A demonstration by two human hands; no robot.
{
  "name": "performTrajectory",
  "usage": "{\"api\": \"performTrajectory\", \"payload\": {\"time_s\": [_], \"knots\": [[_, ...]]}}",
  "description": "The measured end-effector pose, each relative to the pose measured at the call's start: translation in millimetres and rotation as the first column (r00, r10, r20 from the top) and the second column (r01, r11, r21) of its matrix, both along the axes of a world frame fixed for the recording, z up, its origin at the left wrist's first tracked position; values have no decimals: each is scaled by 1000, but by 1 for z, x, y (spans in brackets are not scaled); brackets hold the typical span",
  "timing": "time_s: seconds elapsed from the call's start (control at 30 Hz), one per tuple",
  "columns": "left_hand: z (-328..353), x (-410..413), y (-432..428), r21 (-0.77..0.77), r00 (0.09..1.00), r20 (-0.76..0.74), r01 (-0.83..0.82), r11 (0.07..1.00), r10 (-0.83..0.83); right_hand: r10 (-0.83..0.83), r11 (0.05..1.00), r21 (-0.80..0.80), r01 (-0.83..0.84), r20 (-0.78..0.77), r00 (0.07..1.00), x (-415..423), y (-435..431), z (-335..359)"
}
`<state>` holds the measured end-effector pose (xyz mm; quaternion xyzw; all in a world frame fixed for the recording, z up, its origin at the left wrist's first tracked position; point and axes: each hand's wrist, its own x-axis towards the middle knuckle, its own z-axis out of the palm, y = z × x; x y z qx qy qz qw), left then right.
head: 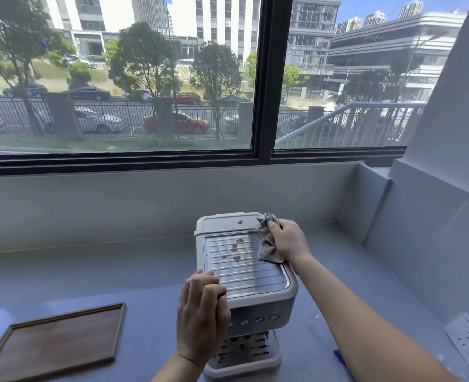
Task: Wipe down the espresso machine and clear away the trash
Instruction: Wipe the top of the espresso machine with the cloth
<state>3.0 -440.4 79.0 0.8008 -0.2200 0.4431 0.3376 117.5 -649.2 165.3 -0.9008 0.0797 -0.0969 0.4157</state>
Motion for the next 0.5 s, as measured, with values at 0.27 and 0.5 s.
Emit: {"api": "performTrajectory", "payload": {"time_s": [0.27,0.5], "knots": [[-6,6,-3,-43,999,49,9,999,-7,79,985,-163,-58,127,989,-88,-19,-20],[-3,3,0,-16,1000,21,-1,1000,1,46,940,-340,-29,40,998,5,8,9]]}}
